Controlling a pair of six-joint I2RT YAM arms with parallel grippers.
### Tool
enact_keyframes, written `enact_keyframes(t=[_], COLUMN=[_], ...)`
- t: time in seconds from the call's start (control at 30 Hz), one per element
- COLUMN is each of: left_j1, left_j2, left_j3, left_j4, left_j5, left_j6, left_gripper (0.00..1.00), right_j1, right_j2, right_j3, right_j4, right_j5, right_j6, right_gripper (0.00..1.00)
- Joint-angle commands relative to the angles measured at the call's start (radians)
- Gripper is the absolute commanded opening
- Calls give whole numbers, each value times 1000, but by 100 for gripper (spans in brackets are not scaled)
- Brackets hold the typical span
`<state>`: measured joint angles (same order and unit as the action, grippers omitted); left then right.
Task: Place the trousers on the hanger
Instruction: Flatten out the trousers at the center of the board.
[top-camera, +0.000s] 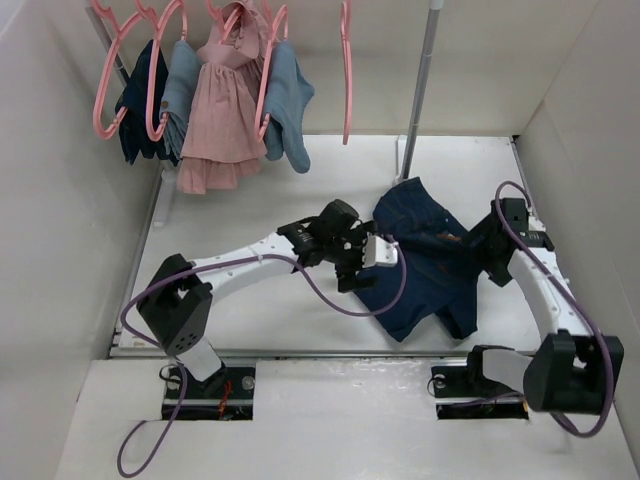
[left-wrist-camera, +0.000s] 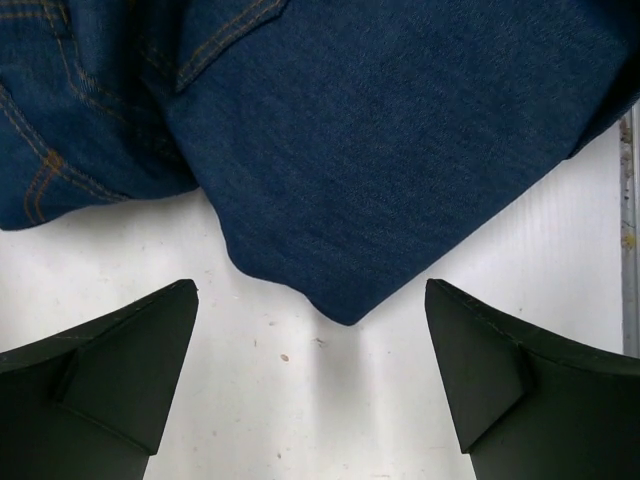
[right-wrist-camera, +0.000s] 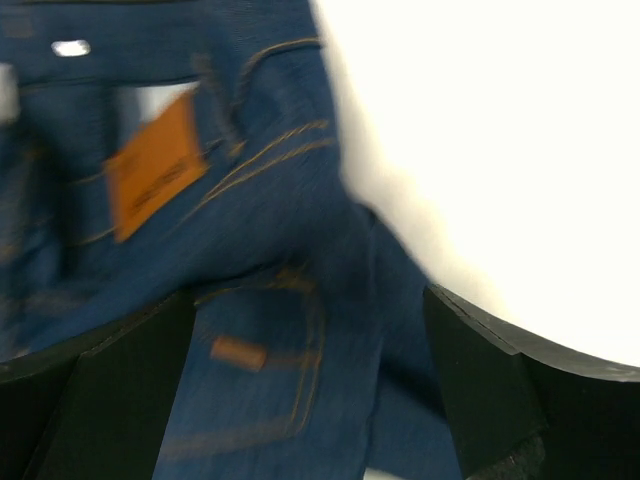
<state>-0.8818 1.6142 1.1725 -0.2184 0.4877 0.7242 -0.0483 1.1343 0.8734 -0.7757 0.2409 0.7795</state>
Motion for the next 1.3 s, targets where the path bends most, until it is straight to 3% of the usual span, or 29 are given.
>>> enact_keyframes(t=[0.0,0.13,0.2,0.23,0.3,0.33,0.37,0.47,0.5,0.67,0.77,0.93,1.13,1.27], left_j1=[-3,-3,-3,-3,6,6,17,26,36,37,37,26,-9,-49], left_j2=[-60,-95,-96,-105,-105,-114,-114,-123,-123,-97,-31,96,153,188], left_j3=[-26,-57,-68,-68,-68,-68,-68,-68,-59,-5,99,214,214,223], left_j4=[14,-7,-7,-7,-16,-16,-16,-35,-35,2,52,82,278,332], left_j5=[-33,-52,-52,-52,-61,-61,-61,-38,-23,43,78,182,173,256], left_j6=[-14,-32,-52,-61,-94,-94,-104,-137,-146,-215,-236,-302,-439,-412], left_gripper=[96,96,96,96,96,96,96,99,100,100,100,100,100,100], right_j1=[-64,-85,-85,-85,-75,-65,-65,5,104,359,387,407,513,521], right_j2=[62,102,113,113,104,91,55,-40,-65,-145,-93,-12,-1,37], right_j3=[-22,-53,-67,-67,-67,-67,-77,-33,-2,229,355,528,604,657], right_j4=[114,269,347,389,411,420,444,454,444,455,428,358,389,389], right_j5=[-63,-95,-227,-262,-320,-340,-363,-404,-325,39,193,297,477,561], right_j6=[-40,-98,-149,-163,-172,-183,-183,-110,-79,151,246,277,287,287], right_gripper=[100,100,89,71,46,18,2,0,0,0,0,0,0,0])
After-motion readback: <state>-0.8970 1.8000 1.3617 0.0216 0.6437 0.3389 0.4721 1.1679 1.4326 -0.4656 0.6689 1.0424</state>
